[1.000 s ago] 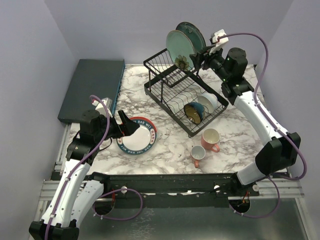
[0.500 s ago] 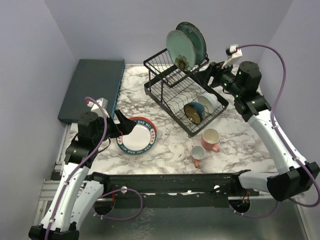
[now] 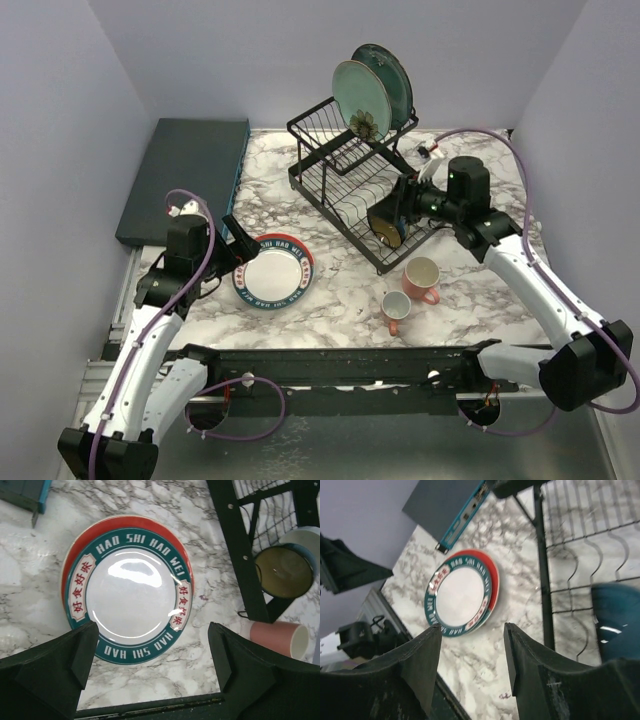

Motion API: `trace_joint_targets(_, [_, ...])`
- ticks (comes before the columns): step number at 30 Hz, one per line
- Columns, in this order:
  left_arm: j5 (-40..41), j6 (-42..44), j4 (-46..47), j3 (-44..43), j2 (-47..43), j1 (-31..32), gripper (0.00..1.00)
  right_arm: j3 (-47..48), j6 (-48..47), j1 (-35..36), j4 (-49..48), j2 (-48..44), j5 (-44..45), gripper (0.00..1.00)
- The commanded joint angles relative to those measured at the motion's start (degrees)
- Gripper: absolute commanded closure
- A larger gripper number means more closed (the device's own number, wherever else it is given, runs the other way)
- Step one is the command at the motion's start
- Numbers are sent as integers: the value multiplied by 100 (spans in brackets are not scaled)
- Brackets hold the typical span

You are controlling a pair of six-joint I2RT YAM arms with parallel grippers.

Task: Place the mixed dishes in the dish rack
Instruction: Pick up the plate at the center of the board.

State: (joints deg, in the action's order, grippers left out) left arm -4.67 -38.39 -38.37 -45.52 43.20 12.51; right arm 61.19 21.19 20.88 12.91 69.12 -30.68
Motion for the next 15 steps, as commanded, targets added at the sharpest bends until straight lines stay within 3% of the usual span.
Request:
trace_joint_targets(1, [888,-519,-364,-75,224,23,1,-320,219,435,-121,153,-498,42])
trace_joint_targets(7, [1343,-975,-384,82,752,30,2,-362,55,1353,-119,469,-19,43])
trace_joint_targets(15, [1475,-1310,-281,255,1390,27,11,-559,41,1549,-249,513,7,46])
